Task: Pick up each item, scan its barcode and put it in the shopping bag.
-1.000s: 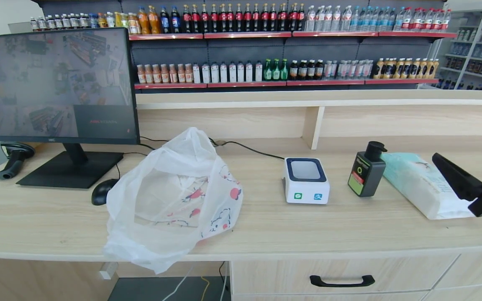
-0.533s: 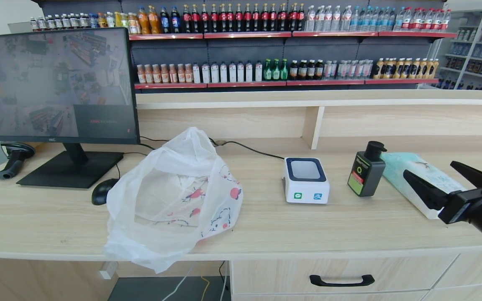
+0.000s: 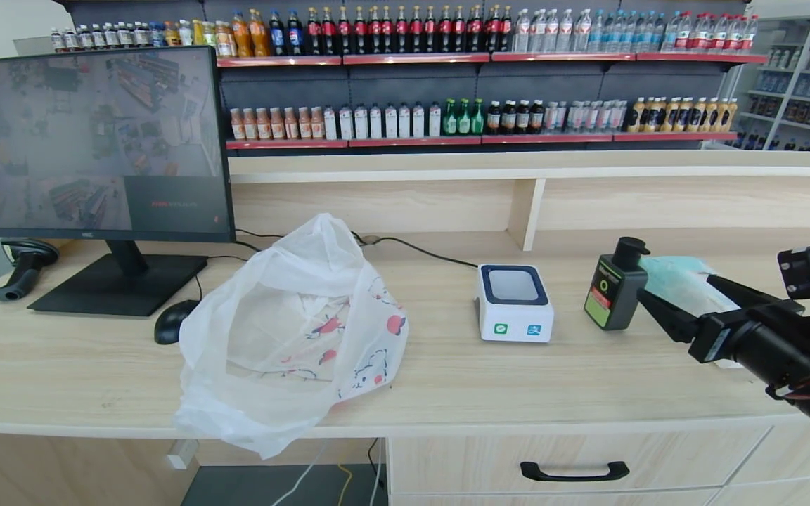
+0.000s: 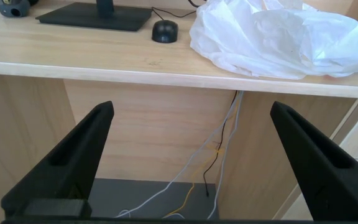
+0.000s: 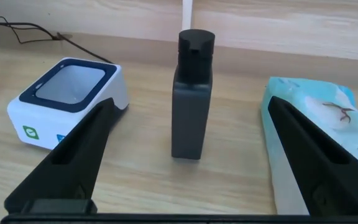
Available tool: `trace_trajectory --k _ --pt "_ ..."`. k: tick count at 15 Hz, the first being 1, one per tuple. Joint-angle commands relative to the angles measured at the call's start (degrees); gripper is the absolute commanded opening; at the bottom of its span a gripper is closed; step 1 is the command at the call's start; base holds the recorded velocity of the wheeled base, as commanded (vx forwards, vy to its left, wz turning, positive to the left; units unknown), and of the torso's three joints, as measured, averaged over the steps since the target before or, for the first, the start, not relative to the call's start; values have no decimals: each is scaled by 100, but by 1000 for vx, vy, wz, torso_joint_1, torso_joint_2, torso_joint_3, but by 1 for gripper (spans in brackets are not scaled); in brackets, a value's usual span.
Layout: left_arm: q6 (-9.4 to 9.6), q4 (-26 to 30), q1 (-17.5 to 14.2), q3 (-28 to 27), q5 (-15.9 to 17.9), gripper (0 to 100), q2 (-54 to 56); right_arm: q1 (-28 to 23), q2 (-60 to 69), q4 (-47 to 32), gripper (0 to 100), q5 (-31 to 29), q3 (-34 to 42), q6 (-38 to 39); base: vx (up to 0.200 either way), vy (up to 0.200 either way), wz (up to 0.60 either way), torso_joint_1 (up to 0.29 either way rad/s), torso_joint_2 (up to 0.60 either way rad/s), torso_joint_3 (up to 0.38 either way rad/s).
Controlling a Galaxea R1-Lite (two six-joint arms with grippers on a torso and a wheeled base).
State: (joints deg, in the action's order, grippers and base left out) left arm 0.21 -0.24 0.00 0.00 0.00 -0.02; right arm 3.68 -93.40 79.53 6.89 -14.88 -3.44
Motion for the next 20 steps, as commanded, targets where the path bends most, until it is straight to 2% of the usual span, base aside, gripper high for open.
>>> trace_trajectory --k 1,5,12,20 --pt "6 -2 0 0 0 100 2 -52 -495 1 100 -3 -410 -8 0 0 0 0 0 0" --pt "6 -2 0 0 0 100 2 -219 -881 19 100 6 -805 -8 0 0 0 0 0 0" --pt "-3 -2 0 0 -9 100 2 -228 -1206 27 100 76 -1016 -8 0 0 0 0 0 0" --pt "-3 -2 0 0 0 100 2 -166 -1233 27 100 173 -814 -17 0 0 0 0 0 0"
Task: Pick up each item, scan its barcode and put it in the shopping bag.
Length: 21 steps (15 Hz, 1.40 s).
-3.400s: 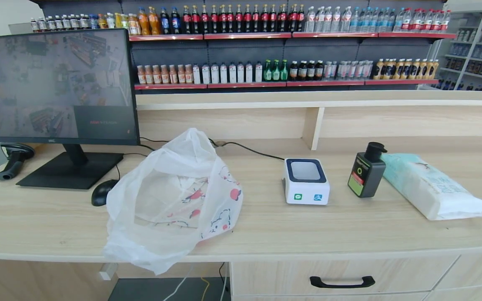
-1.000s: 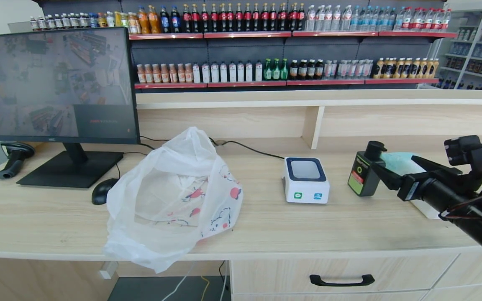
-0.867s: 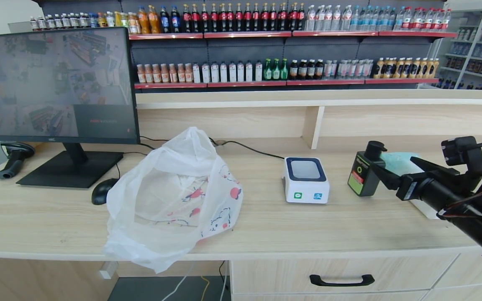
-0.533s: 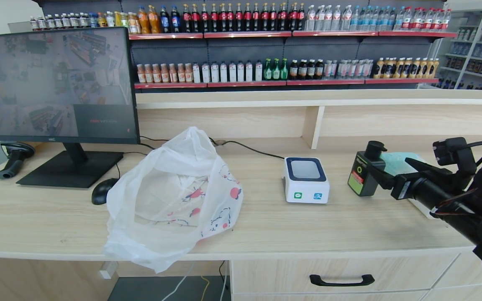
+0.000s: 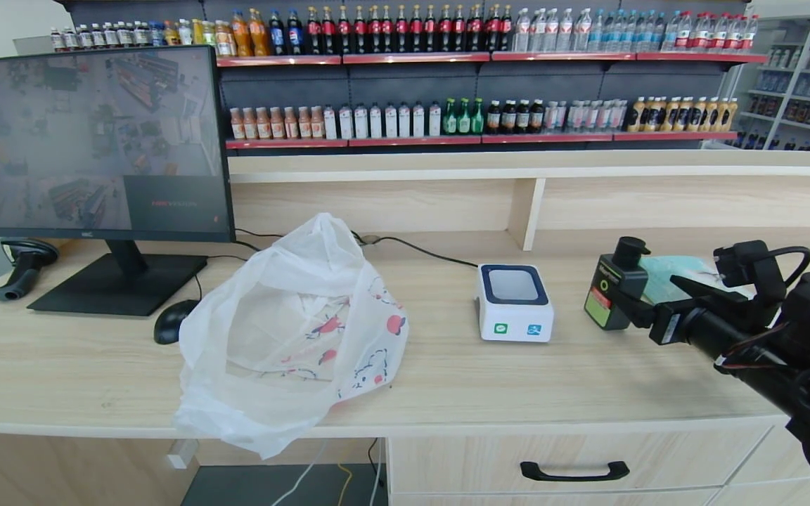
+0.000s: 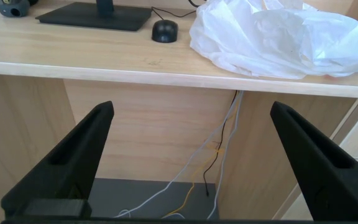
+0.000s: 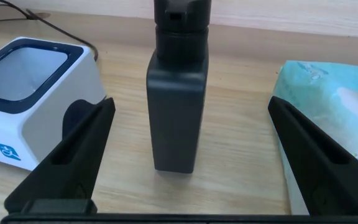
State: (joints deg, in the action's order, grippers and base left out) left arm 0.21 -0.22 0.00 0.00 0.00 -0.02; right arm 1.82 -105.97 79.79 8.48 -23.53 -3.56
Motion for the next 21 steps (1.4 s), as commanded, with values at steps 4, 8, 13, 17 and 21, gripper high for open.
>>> trace_trajectory --k 4,8,13,17,21 --pt "-3 -4 0 0 0 100 2 337 59 19 100 74 120 22 0 0 0 0 0 0" --pt "6 -4 0 0 -9 100 2 469 94 63 100 92 103 233 0 0 0 0 0 0" --pt "6 -4 0 0 -9 100 2 504 165 81 100 92 261 233 0 0 0 0 0 0" --pt "-3 -4 0 0 0 100 2 653 165 81 100 101 323 250 0 0 0 0 0 0" --pt "6 -4 0 0 0 100 2 750 130 81 100 153 296 268 0 0 0 0 0 0"
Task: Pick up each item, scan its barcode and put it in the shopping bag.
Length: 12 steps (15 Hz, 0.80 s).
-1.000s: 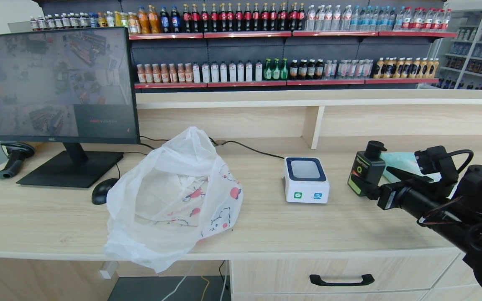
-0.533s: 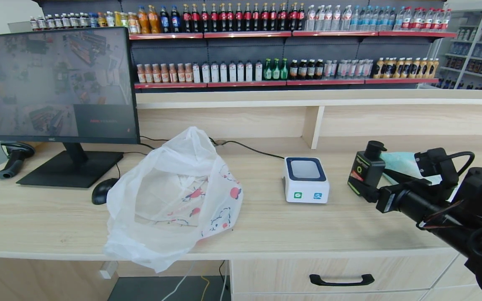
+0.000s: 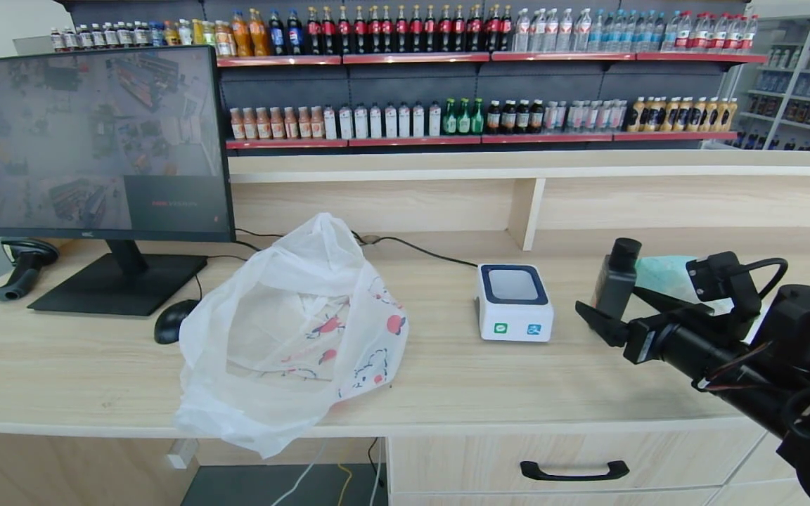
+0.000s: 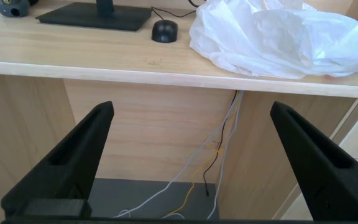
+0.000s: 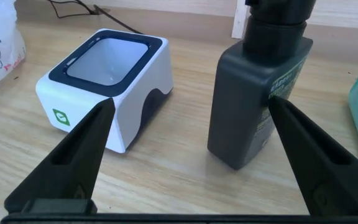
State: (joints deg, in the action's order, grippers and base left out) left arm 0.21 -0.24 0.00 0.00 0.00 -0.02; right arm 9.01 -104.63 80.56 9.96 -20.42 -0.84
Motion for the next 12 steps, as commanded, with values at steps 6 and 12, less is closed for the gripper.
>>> trace_trajectory --k 6,12 --pt "-3 -2 0 0 0 100 2 259 -101 13 100 59 -59 119 0 0 0 0 0 0" --pt "-3 -2 0 0 0 100 2 286 -154 13 100 59 -15 146 0 0 0 0 0 0"
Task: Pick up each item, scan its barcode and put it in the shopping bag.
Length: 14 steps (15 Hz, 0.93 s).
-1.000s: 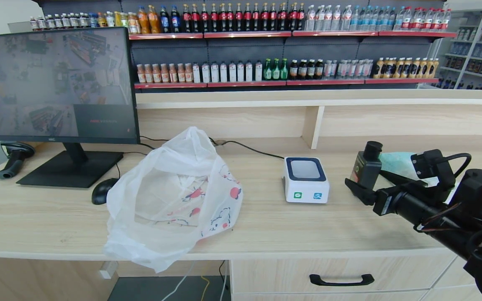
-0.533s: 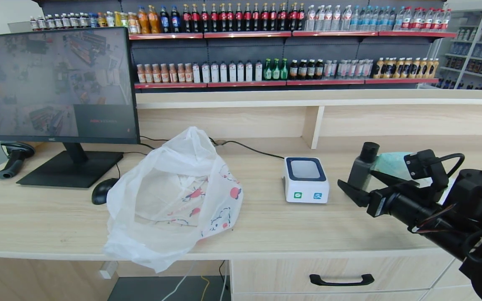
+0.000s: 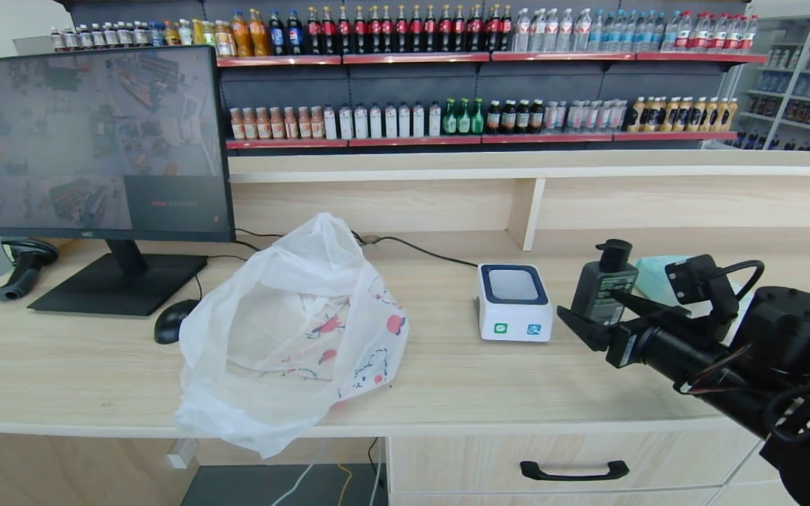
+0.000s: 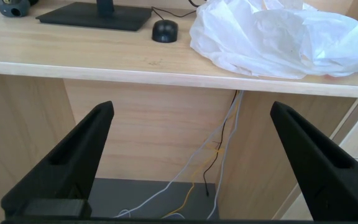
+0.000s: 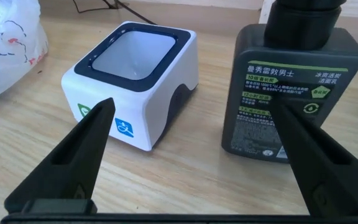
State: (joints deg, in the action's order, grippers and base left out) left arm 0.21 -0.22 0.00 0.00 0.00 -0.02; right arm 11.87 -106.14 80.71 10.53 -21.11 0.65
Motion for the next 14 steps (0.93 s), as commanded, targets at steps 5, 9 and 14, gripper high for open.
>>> trace_trajectory --k 5,9,14 --pt "6 -4 0 0 0 100 2 -326 691 6 100 1 424 -3 0 0 0 0 0 0" --pt "6 -4 0 0 0 100 2 -511 437 41 100 221 125 -29 0 0 0 0 0 0" --pt "6 -4 0 0 0 100 2 -950 -460 41 100 581 -543 -170 0 0 0 0 0 0"
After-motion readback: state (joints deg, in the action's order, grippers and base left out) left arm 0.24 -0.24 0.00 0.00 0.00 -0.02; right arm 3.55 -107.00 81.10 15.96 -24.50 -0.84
